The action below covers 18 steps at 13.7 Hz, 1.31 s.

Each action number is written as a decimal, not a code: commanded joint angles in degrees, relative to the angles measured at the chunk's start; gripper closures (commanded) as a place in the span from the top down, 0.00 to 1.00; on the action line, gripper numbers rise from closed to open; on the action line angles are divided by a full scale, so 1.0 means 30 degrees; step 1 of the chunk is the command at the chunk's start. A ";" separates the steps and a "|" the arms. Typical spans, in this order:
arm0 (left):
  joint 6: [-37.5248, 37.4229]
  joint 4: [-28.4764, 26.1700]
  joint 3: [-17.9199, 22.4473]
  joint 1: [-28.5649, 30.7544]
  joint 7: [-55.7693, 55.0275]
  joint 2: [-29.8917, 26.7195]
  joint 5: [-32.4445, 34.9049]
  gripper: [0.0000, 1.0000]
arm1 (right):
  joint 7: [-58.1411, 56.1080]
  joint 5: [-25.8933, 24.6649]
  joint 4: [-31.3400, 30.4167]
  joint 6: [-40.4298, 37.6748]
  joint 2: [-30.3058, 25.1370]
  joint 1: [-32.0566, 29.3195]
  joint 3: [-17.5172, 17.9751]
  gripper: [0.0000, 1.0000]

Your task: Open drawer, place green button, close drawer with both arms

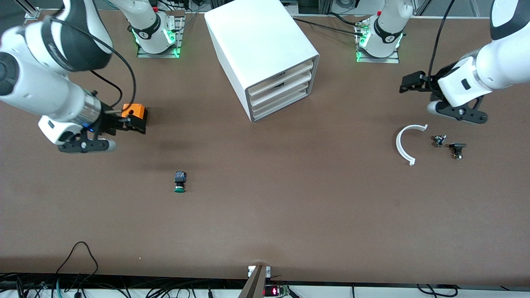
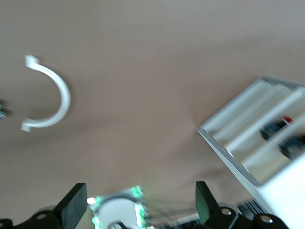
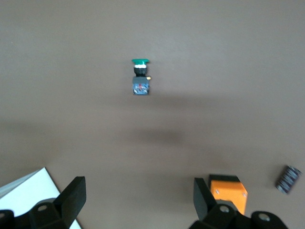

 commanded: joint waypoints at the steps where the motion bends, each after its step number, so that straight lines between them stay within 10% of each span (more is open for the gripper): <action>1: -0.1158 -0.0238 -0.0085 0.0254 0.0891 0.1300 -0.3284 1.00 | 0.0022 0.0026 0.0416 0.1878 0.1824 0.0928 -0.0088 1.00; 18: 1.1169 -1.1048 -0.2574 -0.0329 1.7293 0.5520 -1.6712 0.84 | 0.0197 -0.1558 -0.1430 1.2258 0.8596 0.1196 -0.0176 0.99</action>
